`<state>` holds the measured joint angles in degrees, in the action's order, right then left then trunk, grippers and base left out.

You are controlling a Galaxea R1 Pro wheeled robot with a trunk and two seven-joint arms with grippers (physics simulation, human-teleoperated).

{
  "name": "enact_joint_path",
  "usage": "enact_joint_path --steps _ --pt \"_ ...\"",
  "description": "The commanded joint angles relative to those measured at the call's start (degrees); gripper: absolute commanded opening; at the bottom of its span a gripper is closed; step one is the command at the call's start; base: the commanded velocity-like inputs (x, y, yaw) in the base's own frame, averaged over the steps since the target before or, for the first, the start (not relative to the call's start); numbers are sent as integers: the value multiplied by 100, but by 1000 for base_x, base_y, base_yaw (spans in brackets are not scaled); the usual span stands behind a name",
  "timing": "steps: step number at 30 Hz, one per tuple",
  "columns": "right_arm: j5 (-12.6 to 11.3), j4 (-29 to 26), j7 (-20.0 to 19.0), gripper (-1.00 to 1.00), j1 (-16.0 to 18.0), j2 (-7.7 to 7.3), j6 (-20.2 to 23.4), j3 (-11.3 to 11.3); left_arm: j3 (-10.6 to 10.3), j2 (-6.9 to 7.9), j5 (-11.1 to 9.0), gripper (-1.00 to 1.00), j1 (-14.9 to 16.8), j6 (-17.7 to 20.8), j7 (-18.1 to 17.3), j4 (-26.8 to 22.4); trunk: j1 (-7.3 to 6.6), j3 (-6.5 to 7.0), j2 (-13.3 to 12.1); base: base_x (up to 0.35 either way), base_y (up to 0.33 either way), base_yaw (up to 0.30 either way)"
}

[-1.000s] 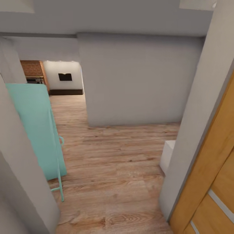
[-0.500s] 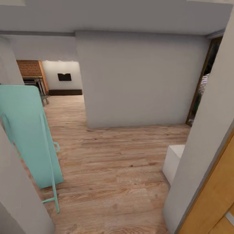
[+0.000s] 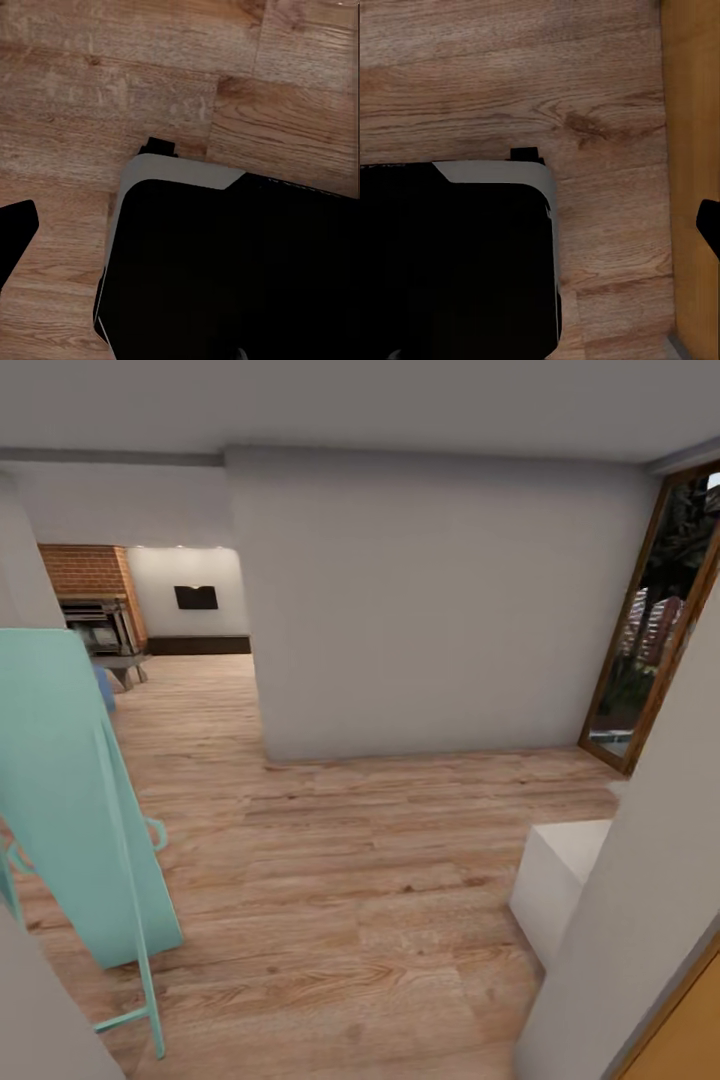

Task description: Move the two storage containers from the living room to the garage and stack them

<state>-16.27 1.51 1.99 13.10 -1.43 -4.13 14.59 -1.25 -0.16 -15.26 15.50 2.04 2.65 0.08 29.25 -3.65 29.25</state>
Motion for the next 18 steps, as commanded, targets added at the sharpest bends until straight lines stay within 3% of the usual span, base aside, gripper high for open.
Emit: enact_joint_path --steps 1,18 --pt "-35 16 3 100 8 2 -33 47 -15 -1 -39 100 6 15 16 1 5 -11 9 324 0 0" --pt "4 16 3 100 8 0 -18 50 -15 -10 -39 100 6 -36 16 -1 5 -11 9 324 0 0"
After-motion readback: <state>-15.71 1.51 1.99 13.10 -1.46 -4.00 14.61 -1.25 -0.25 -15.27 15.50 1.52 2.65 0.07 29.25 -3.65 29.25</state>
